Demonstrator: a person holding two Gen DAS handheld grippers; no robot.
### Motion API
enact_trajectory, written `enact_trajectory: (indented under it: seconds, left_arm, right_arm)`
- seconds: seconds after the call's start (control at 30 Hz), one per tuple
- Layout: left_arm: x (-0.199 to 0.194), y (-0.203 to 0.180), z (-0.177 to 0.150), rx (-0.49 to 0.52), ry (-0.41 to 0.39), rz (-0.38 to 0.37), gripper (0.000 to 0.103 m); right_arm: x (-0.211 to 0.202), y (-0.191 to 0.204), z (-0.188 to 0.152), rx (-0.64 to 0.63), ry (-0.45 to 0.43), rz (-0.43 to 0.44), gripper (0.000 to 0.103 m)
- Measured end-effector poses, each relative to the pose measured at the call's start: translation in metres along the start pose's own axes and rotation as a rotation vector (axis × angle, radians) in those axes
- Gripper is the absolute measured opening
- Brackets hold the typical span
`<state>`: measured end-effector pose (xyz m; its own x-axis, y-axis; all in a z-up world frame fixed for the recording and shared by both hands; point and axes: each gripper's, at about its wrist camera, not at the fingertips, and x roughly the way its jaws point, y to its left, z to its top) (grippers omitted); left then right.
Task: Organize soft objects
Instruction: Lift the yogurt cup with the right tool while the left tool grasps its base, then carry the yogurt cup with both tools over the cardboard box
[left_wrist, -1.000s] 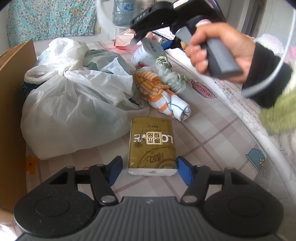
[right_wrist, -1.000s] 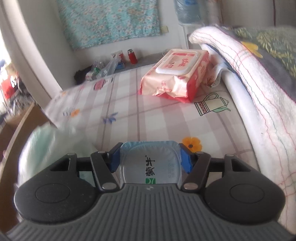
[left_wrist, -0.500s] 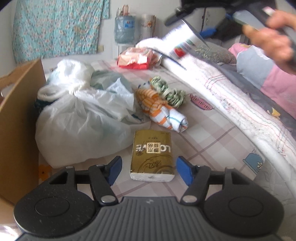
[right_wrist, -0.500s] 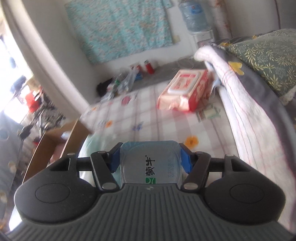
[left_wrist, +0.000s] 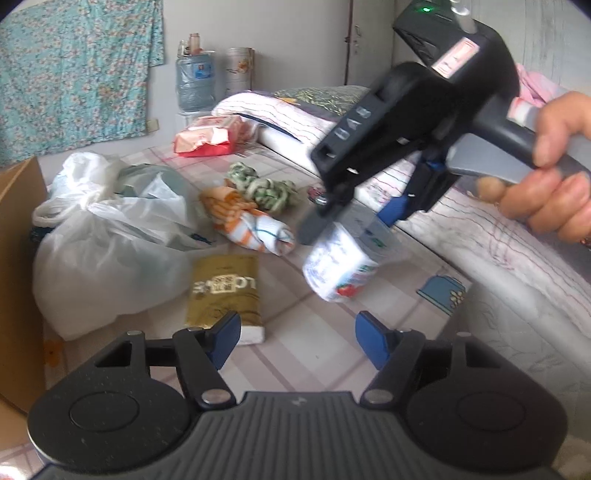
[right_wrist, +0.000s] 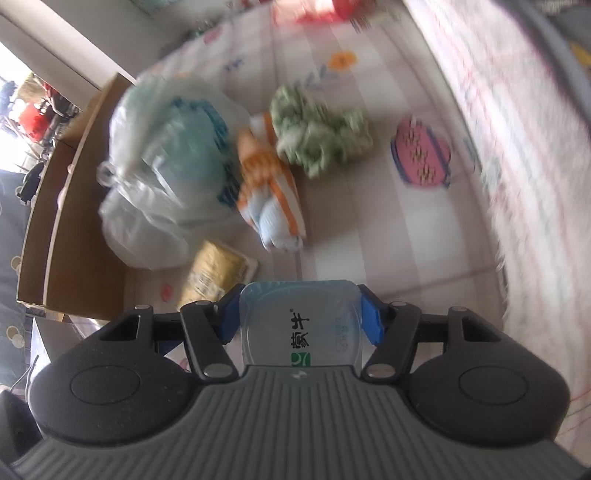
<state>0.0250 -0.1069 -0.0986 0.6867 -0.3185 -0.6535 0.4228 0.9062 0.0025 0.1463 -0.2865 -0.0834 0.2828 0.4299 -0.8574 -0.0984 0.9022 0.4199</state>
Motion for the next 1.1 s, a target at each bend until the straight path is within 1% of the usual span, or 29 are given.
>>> enact_trajectory:
  seconds: [0.23, 0.4, 0.47, 0.53, 0.67, 0.7, 0.73, 0.8, 0.87, 0.93, 0.97, 1.0, 1.1]
  left_arm:
    - [0.007, -0.006, 0.004, 0.01, -0.004, -0.009, 0.07]
    - [0.014, -0.005, 0.01, 0.0, -0.008, -0.015, 0.07]
    - [0.017, -0.006, 0.015, 0.002, -0.015, -0.018, 0.069]
    - [0.021, -0.007, 0.02, 0.006, -0.028, -0.025, 0.069]
    - [0.034, -0.011, 0.03, 0.018, -0.029, -0.042, 0.062]
    - [0.037, -0.014, 0.032, 0.023, -0.028, -0.045, 0.06]
    - [0.039, -0.016, 0.033, 0.031, -0.028, -0.045, 0.06]
    - [0.041, -0.019, 0.035, 0.042, -0.038, -0.028, 0.059]
    - [0.041, -0.019, 0.037, 0.038, -0.036, -0.033, 0.058]
    - [0.038, -0.018, 0.037, 0.022, -0.037, -0.038, 0.055]
    - [0.037, -0.017, 0.037, 0.019, -0.039, -0.035, 0.051]
    - [0.036, -0.016, 0.037, 0.017, -0.041, -0.032, 0.049]
    - [0.026, -0.011, 0.041, -0.001, -0.068, -0.023, 0.049]
  right_arm:
    - [0.0, -0.005, 0.006, 0.047, -0.029, 0.117, 0.062]
    - [-0.005, -0.02, -0.003, 0.109, -0.083, 0.185, 0.062]
    - [-0.007, -0.03, -0.008, 0.156, -0.108, 0.224, 0.06]
    - [-0.008, -0.038, -0.012, 0.192, -0.127, 0.25, 0.053]
    - [-0.006, -0.049, -0.018, 0.237, -0.151, 0.279, 0.043]
    - [-0.005, -0.051, -0.019, 0.246, -0.151, 0.287, 0.04]
    - [-0.004, -0.053, -0.02, 0.258, -0.148, 0.297, 0.036]
    - [-0.001, -0.057, -0.021, 0.282, -0.14, 0.316, 0.034]
    - [-0.001, -0.059, -0.022, 0.294, -0.143, 0.316, 0.032]
    - [-0.002, -0.06, -0.024, 0.311, -0.14, 0.319, 0.033]
    - [-0.003, -0.06, -0.025, 0.314, -0.139, 0.316, 0.033]
    - [-0.004, -0.059, -0.026, 0.313, -0.138, 0.311, 0.033]
    - [-0.008, -0.052, -0.027, 0.309, -0.135, 0.31, 0.033]
